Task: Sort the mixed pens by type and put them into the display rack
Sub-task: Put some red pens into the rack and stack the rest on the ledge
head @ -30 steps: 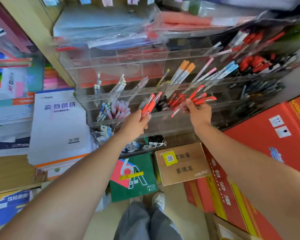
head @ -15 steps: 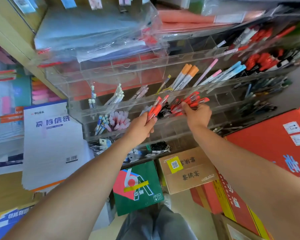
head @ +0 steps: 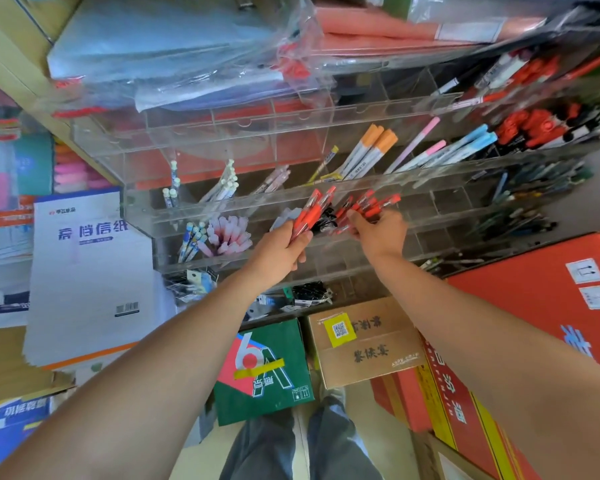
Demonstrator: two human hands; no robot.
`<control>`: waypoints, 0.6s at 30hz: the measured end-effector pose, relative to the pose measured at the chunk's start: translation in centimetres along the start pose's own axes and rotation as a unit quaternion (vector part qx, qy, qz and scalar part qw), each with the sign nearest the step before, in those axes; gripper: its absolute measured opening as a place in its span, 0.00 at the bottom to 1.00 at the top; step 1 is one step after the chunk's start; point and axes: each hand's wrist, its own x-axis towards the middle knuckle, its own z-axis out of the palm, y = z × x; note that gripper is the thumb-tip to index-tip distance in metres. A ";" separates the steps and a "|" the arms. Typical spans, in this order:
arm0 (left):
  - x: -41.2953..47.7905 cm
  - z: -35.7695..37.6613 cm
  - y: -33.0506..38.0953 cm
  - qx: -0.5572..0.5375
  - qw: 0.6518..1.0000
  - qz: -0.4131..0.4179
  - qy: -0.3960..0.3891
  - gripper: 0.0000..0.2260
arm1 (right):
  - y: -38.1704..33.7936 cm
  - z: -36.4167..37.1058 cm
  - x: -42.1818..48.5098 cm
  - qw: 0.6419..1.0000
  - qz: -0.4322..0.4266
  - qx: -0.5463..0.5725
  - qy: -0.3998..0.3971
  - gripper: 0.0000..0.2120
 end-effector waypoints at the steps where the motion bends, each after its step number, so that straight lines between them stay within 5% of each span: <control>1: 0.0 0.2 0.1 -0.002 1.000 -0.001 0.002 0.12 | 0.1 0.1 0.1 1.000 0.002 0.001 -0.001 0.14; 10: -0.5 1.7 1.0 -0.063 0.998 -0.009 0.006 0.03 | 0.4 -1.7 -0.5 0.992 -0.093 0.083 -0.001 0.12; 14: -0.3 2.5 1.1 -0.059 0.998 -0.017 -0.018 0.04 | 0.2 -3.2 -0.3 0.987 -0.092 0.122 -0.057 0.07; 18: 0.3 3.8 2.4 -0.013 0.999 0.006 -0.035 0.10 | -0.9 -5.3 -1.4 0.950 -0.019 0.208 -0.232 0.21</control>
